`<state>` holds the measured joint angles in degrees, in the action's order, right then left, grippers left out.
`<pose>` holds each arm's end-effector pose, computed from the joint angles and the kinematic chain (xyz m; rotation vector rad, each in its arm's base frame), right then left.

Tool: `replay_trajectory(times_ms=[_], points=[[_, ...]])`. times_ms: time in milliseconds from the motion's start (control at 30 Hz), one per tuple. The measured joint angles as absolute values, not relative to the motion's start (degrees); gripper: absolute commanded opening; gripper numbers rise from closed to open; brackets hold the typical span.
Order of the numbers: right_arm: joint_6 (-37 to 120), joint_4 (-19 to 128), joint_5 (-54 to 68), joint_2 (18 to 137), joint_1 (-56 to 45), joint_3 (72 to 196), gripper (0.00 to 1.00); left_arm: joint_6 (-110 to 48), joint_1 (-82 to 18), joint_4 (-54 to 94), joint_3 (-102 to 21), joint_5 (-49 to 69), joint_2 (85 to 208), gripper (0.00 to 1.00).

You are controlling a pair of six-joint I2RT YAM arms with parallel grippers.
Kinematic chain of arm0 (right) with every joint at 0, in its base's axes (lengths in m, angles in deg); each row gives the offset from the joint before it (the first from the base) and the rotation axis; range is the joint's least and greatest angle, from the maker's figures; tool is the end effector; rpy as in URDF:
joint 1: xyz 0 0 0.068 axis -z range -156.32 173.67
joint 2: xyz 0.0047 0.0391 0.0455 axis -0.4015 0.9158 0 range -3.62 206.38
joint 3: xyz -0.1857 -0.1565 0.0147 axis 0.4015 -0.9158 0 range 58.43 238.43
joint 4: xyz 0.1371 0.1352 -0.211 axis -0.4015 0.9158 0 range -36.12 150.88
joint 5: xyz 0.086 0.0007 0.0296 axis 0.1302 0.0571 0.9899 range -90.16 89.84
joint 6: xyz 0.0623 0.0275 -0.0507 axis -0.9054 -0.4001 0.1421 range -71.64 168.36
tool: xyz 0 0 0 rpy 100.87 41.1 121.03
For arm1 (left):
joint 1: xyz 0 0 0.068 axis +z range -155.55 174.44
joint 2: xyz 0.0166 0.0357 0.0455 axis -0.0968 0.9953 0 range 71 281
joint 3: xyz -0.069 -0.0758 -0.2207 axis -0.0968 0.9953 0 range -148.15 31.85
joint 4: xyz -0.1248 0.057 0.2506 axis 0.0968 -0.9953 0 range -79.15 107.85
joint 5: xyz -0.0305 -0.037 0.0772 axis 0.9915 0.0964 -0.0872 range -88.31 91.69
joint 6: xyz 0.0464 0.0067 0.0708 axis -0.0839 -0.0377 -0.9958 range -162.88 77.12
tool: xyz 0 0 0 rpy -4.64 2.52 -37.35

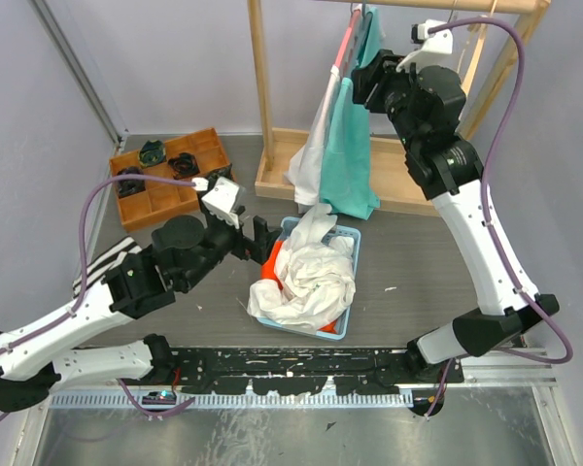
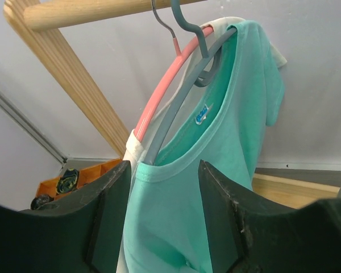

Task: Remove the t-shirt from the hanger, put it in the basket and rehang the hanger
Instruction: Pick up the hanger from the clothesline.

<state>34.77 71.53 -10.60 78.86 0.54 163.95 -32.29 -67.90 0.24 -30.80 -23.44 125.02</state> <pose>0.3380 0.1297 0.5199 0.0250 1.4898 0.3847 0.1587 -0.2344 0.3803 0.4547 1.6852 -0.5633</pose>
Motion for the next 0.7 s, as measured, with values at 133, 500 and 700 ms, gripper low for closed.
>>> replay_trajectory(times_ms=[133, 500, 700], points=[[33.3, 73.3, -11.2, 81.6, 0.5, 167.7, 0.57, -32.1, -67.9, 0.1, -30.3, -23.4, 124.2, 0.98], [30.8, 76.6, -11.5, 87.6, 0.5, 172.7, 0.57, -31.8, -67.9, -0.1, -29.7, -23.3, 123.9, 0.98], [30.1, 77.6, -11.6, 88.4, 0.5, 172.7, 0.57, -31.7, -67.9, -0.1, -29.6, -23.3, 123.5, 0.98]])
